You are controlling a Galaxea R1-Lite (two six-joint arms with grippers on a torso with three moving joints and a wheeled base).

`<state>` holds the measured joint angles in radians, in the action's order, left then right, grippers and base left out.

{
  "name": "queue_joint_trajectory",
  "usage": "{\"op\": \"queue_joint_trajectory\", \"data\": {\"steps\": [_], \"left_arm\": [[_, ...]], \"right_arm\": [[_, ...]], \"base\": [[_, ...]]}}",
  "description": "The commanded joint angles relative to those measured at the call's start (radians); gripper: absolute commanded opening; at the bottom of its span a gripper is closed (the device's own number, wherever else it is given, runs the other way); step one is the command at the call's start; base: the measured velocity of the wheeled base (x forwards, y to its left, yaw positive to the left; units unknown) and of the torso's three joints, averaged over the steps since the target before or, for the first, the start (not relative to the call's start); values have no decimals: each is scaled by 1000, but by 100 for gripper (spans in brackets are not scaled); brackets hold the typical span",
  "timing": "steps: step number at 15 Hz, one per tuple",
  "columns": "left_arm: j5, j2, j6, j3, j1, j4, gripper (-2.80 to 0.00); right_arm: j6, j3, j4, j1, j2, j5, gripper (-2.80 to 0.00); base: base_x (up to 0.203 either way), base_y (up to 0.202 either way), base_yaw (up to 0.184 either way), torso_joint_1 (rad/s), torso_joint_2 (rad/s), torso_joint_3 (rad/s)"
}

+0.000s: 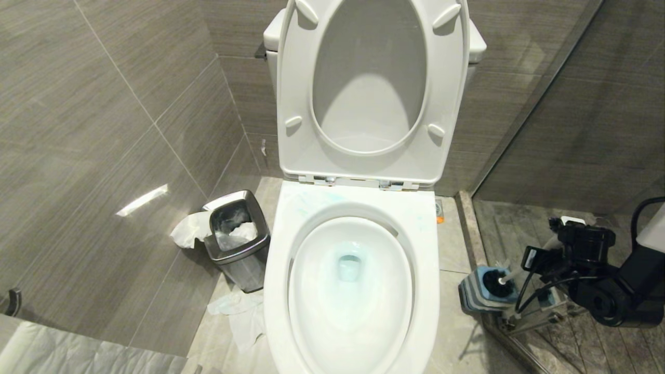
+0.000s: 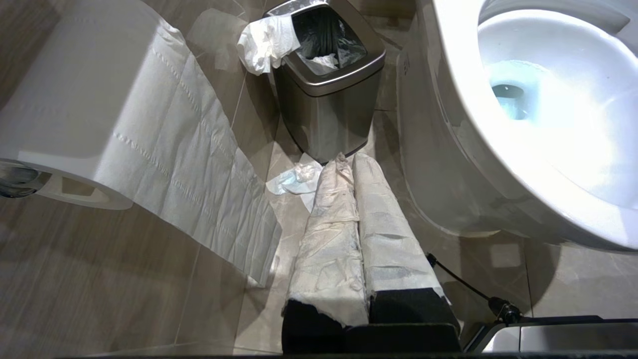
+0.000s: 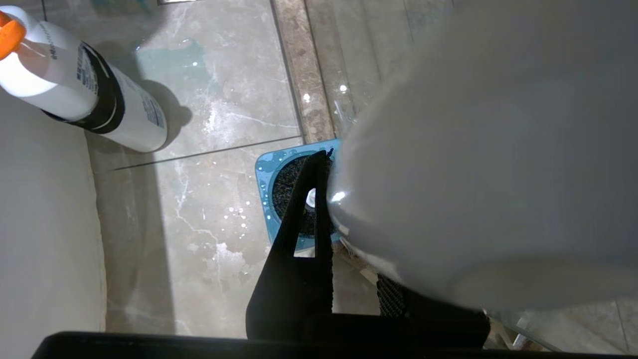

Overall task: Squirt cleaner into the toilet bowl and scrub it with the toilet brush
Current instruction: Put the toilet brush back

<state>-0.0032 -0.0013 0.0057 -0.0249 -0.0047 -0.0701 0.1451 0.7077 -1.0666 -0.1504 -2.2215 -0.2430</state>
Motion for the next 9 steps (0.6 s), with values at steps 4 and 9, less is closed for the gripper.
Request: {"op": "queue_joint_trajectory", "data": {"steps": [4,9], "left_arm": [[0,1,0,0,0,0,-280],[0,1,0,0,0,0,-280]], "right_arm": [[-1,-2,-6,-14,-6,19,-280],[-15,-2,-7,-17,-6,19,-280]], "base": [[0,0,0,0,0,0],[0,0,0,0,0,0]]}}
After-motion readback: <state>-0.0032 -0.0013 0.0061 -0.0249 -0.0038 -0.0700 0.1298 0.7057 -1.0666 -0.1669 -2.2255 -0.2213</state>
